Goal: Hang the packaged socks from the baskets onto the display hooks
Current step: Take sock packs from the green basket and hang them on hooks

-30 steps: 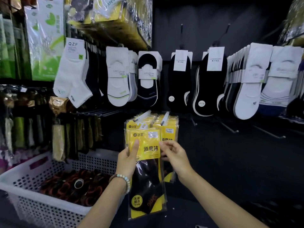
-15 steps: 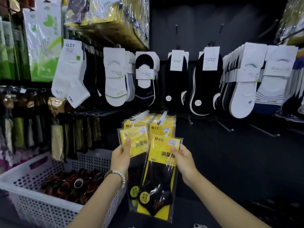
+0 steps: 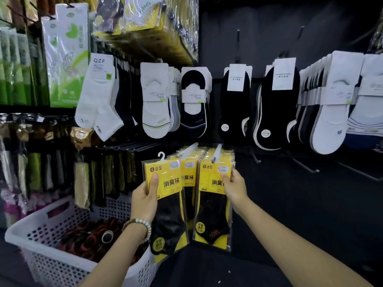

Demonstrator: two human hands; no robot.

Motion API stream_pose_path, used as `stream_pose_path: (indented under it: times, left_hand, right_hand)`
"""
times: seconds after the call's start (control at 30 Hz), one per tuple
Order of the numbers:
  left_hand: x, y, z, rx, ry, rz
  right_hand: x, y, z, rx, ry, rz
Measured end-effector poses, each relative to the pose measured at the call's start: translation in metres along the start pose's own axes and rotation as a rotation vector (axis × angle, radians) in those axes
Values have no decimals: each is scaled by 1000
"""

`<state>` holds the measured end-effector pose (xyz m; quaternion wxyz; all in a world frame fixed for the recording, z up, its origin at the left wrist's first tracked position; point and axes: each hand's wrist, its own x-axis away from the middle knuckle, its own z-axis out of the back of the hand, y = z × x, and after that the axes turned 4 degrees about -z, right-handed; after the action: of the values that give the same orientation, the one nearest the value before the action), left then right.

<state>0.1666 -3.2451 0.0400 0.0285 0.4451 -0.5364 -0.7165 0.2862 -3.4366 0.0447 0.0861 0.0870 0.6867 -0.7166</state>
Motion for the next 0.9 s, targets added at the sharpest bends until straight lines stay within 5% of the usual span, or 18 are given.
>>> stream_pose_path:
  times: [0.37,0.67,0.9]
  left_hand:
    - [7,-3,-19,12,-67,45]
    - [29,7,-55,38,-185,96]
    - [38,13,-80,147,-327,103]
  right_hand:
    - [17,43,34,125,276,-95]
    - [71,6,19,-71,-186,-68]
    - [79,3,29,-300,-172,-74]
